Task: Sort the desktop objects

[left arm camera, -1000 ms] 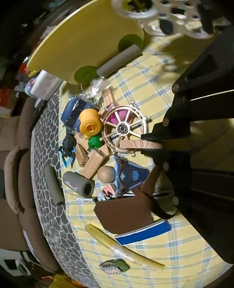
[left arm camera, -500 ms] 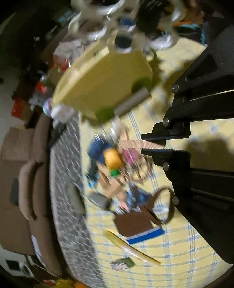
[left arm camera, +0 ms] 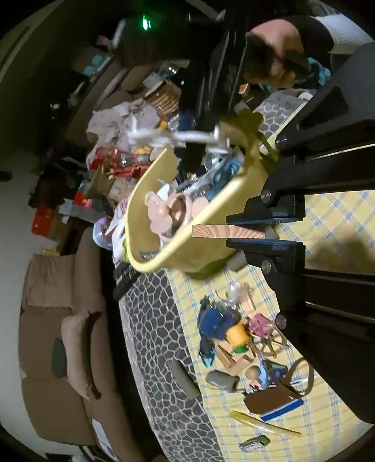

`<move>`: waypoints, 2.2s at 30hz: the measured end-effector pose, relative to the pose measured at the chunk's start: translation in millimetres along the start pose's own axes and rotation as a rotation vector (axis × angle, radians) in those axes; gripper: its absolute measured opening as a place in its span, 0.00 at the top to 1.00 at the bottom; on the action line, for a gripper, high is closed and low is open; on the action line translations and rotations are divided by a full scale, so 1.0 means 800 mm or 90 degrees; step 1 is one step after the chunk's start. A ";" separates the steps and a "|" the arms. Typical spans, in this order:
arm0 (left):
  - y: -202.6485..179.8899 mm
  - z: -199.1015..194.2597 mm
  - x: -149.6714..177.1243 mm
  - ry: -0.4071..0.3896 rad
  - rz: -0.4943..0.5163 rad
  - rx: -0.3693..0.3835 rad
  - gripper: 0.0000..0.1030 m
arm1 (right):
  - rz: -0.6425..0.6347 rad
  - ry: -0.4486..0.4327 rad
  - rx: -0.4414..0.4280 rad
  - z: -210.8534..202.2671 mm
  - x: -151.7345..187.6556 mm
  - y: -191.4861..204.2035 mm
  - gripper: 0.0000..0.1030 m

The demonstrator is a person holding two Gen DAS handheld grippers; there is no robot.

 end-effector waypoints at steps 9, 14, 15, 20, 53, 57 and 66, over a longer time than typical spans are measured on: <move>-0.016 0.013 -0.018 0.001 0.006 0.010 0.92 | -0.046 0.099 0.046 0.048 0.026 -0.004 0.47; -0.017 0.018 -0.021 0.005 0.006 0.011 0.92 | -0.068 0.118 0.045 0.050 0.035 0.005 0.32; -0.018 0.019 -0.022 0.006 0.007 0.011 0.92 | -0.067 0.116 0.048 0.048 0.033 0.004 0.29; -0.023 0.025 -0.028 0.007 0.007 0.013 0.92 | -0.031 0.101 0.045 0.037 0.027 -0.014 0.18; -0.110 0.215 -0.053 0.113 0.001 0.065 0.77 | 0.186 0.005 0.079 -0.021 0.022 -0.158 0.15; -0.106 0.196 -0.055 0.101 0.007 0.054 0.65 | 0.186 0.001 0.075 -0.023 0.022 -0.157 0.15; -0.088 0.100 -0.046 0.051 0.025 0.026 0.34 | 0.159 -0.011 0.058 -0.025 0.013 -0.127 0.15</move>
Point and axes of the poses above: each gripper's, at about its wrist camera, not at the fingertips, and z roughly the way its jaws point, y to its left, x to its underside, the point moved 2 cm from there along z, roughly the way its jaws point, and after that the axes turned 14 degrees about x, right-handed, at the moved point
